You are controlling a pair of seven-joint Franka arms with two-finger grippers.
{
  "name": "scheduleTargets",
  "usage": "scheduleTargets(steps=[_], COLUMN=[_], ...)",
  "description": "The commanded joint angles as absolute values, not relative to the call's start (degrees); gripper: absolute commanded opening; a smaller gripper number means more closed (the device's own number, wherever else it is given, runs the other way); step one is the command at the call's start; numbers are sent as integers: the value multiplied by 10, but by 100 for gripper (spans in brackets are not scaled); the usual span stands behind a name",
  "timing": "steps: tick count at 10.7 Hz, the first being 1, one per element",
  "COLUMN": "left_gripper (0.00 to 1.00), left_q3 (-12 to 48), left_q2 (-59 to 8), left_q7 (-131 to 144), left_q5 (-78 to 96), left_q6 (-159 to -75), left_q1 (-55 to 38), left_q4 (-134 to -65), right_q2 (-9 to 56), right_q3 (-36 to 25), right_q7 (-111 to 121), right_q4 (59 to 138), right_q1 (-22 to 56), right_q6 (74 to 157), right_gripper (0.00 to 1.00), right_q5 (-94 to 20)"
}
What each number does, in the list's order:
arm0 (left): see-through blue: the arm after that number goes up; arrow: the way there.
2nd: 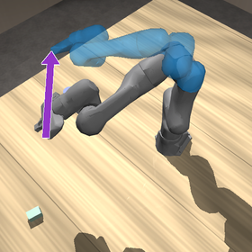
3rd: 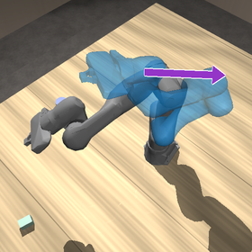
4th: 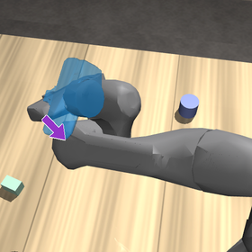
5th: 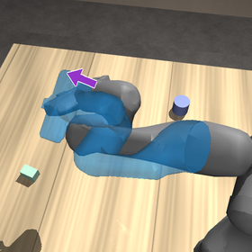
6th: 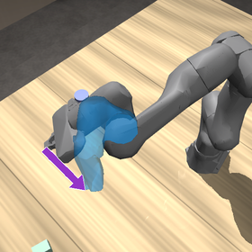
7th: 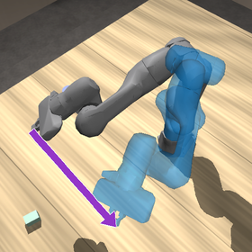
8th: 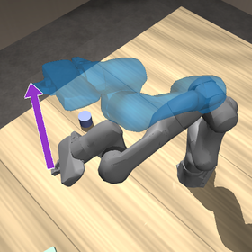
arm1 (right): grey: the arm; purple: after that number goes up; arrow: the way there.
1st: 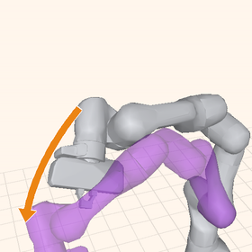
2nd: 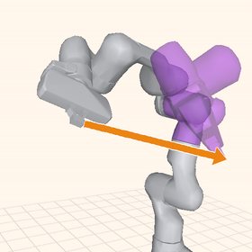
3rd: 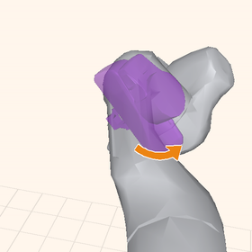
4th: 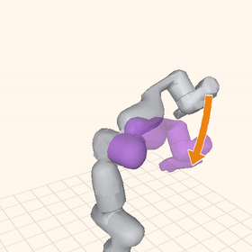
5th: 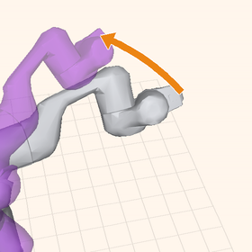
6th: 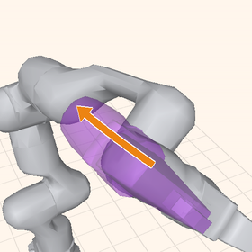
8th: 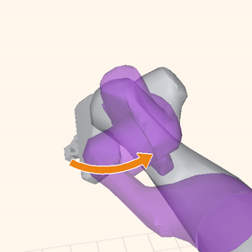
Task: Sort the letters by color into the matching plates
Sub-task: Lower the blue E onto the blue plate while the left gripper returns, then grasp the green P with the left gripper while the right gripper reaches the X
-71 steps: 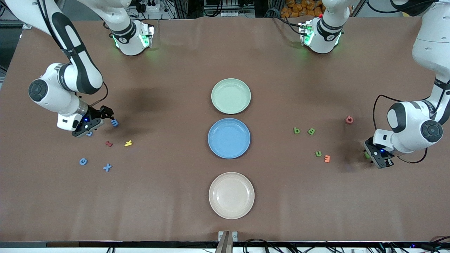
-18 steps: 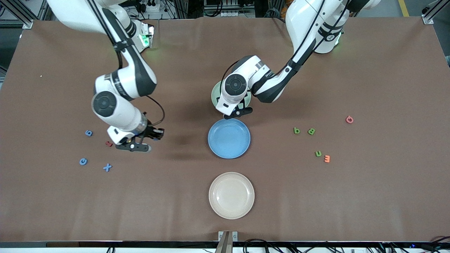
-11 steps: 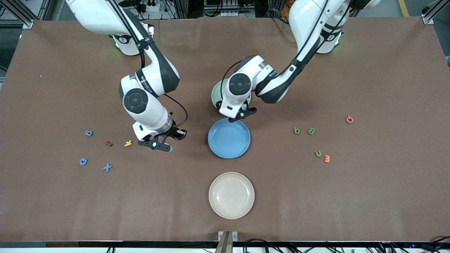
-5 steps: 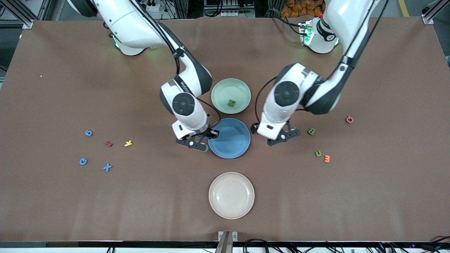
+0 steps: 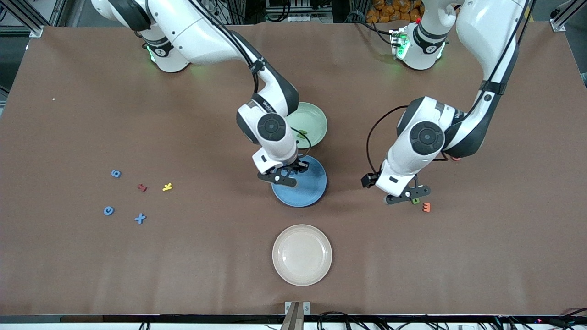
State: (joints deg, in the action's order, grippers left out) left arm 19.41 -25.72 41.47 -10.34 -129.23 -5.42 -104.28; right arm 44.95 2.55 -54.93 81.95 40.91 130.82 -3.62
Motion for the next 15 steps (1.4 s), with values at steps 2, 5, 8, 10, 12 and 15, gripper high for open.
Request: scheduleTargets(steps=[2,5,8,10,12,15], left_gripper=[100,100,100,100,100,100], left_q3=[201,202,202,202,201,202], left_q2=[-211,-236,-254,-265,-271,-279], left_q7=[383,363,364,360,342,318], left_q5=[-187,-191,-191,-192,-191,-191], left_q6=[-1423,-1501,-1520,-1520,-1520,-1520], left_q1=[-13,-1,3,3,4,11], left_q4=[-1199,-1250,-1255,-1255,-1255,-1258], right_q2=[452,408,384,367,356,351], right_q3=[19,18,18,-2,-16,-25], right_q7=[-484,-450,-383,-388,-390,-398], right_q4=[809,836,840,843,848,855], right_q1=[401,335,255,218,170,92], right_q6=[1309,1231,1198,1178,1173,1176], right_gripper=[100,100,100,100,100,100], right_q5=[18,38,45,46,36,-3])
